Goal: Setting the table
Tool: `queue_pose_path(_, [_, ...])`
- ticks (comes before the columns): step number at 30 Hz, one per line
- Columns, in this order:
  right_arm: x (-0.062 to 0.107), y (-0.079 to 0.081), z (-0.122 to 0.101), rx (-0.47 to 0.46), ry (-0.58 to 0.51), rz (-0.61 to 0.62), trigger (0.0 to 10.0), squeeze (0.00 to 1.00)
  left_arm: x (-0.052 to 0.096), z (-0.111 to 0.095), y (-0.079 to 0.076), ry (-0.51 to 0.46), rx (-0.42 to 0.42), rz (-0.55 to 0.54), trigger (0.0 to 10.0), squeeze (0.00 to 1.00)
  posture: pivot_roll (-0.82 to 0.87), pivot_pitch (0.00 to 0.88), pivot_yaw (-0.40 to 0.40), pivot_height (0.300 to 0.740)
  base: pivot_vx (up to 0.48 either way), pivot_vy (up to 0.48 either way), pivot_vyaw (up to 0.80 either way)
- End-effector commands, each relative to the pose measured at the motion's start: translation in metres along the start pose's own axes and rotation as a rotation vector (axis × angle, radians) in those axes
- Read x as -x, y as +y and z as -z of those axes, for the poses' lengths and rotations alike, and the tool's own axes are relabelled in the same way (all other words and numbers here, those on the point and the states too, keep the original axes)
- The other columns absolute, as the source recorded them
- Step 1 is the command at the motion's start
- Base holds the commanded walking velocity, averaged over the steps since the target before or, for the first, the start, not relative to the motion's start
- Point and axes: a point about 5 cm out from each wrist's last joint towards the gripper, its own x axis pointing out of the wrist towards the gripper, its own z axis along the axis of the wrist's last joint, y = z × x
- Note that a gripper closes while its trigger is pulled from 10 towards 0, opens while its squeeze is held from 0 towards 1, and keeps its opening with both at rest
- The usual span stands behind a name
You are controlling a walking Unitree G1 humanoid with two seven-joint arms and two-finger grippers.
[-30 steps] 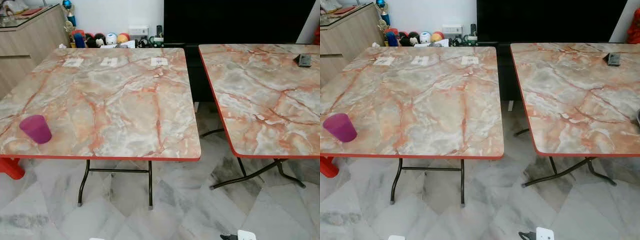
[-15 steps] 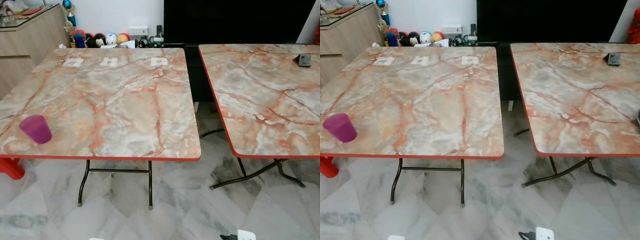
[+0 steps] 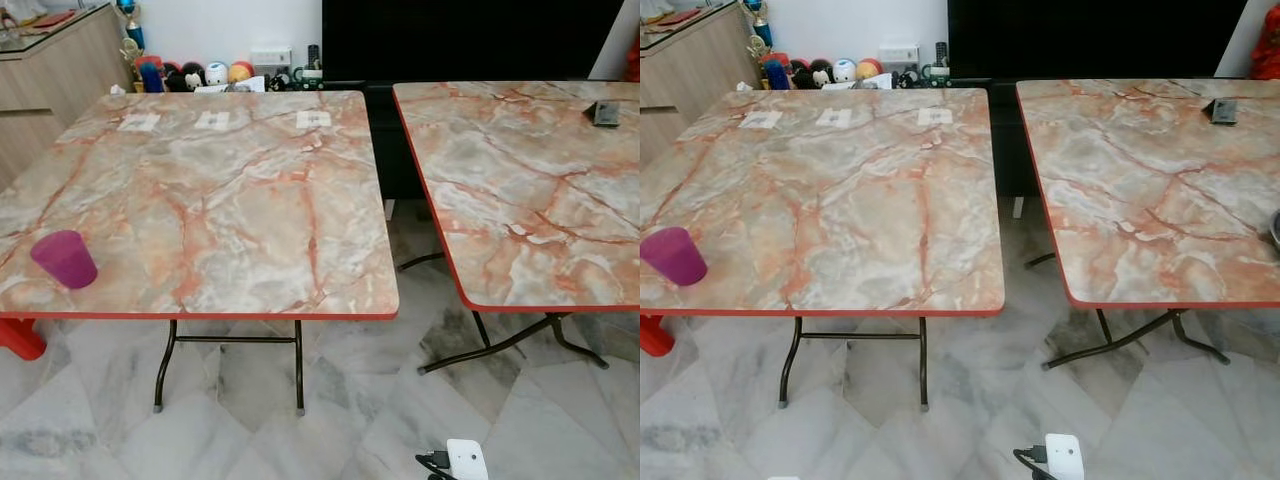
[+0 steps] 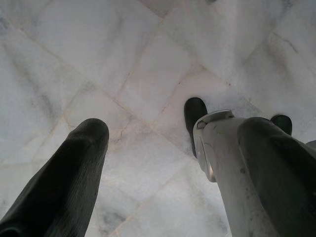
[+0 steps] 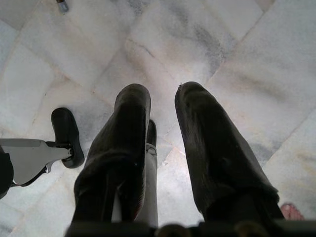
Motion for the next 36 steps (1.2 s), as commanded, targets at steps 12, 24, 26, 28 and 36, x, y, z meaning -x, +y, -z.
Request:
queue_pose_path(12, [0.0007,-0.0004,0.0046,-0.001,0.015,-0.002,10.0,0.00,0.0019,0.0071,0.0020,0.024,0.027,-0.007,10.0,0.00,-0.04,0.095,0.027,0.740,0.000,0.000,0.00])
queue_pose_path(24, [0.0009,-0.0005,0.0050,0.002,0.013,-0.003,10.0,0.00,0.0021,0.0082,0.0020,0.030,0.045,-0.010,10.0,0.00,-0.04,0.094,0.027,0.740,0.000,0.053,0.00])
queue_pose_path(26, [0.0009,-0.0005,0.0050,0.002,0.013,-0.004,10.0,0.00,0.0021,0.0082,0.0020,0.030,0.045,-0.010,10.0,0.00,-0.04,0.094,0.027,0.740,0.000,0.394,0.00])
queue_pose_path(28, [0.0009,-0.0003,0.0052,0.003,0.014,-0.004,10.0,0.00,0.0021,0.0082,0.0021,0.030,0.044,-0.010,10.0,0.00,-0.04,0.093,0.028,0.740,0.000,0.398,0.00])
queue_pose_path(36, [0.0009,0.0001,0.0057,0.007,0.016,-0.005,10.0,0.00,0.0021,0.0080,0.0024,0.029,0.044,-0.010,10.0,0.00,-0.04,0.091,0.029,0.740,0.000,0.398,0.00])
